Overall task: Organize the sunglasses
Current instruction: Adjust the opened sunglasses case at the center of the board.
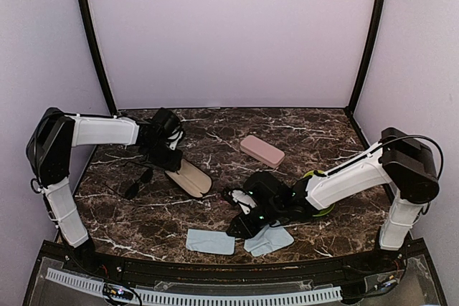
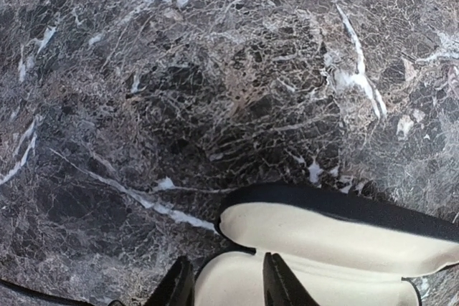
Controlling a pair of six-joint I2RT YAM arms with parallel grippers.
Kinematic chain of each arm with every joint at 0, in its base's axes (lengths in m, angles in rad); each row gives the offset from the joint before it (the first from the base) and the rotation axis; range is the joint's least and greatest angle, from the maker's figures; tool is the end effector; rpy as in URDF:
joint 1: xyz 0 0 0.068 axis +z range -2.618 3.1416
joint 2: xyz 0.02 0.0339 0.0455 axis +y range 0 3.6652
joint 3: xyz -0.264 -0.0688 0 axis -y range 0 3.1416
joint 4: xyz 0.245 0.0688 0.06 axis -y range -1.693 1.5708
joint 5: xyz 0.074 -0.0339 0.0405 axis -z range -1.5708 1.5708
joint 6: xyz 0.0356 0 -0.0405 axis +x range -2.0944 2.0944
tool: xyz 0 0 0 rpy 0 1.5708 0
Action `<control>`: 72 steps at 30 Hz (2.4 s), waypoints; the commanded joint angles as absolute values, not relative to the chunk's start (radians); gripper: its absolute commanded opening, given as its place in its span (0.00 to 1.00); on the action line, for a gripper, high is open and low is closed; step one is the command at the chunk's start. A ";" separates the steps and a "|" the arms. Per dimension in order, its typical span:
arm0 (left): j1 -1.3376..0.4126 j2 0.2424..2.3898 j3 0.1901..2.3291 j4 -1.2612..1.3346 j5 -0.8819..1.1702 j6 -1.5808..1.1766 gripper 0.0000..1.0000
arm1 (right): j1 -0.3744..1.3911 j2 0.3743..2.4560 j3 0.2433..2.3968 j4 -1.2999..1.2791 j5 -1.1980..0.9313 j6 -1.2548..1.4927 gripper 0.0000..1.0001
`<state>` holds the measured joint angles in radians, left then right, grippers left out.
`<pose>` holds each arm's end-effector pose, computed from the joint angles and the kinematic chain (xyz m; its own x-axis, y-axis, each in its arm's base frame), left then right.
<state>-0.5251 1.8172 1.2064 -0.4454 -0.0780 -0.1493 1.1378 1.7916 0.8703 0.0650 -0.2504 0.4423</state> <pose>0.3245 -0.1848 0.1829 -0.8142 0.3003 -0.4968 0.3494 0.9370 -0.0061 0.1367 0.3167 0.1303 -0.6920 -0.5088 -0.5121 -0.7207 0.5277 0.4496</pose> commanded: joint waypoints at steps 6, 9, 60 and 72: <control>-0.514 1.828 1.215 -0.524 -0.039 -0.143 0.32 | 1.132 1.792 0.851 0.083 -0.251 0.439 0.33; -0.514 1.835 1.219 -0.543 -0.046 -0.136 0.30 | 1.132 1.793 0.850 0.085 -0.252 0.440 0.33; -0.583 1.577 1.076 -0.605 -0.098 -0.276 0.32 | 1.132 1.811 0.871 0.070 -0.254 0.428 0.33; -0.582 1.476 0.974 -0.574 -0.126 -0.318 0.44 | 1.132 1.835 0.897 0.065 -0.266 0.416 0.33</control>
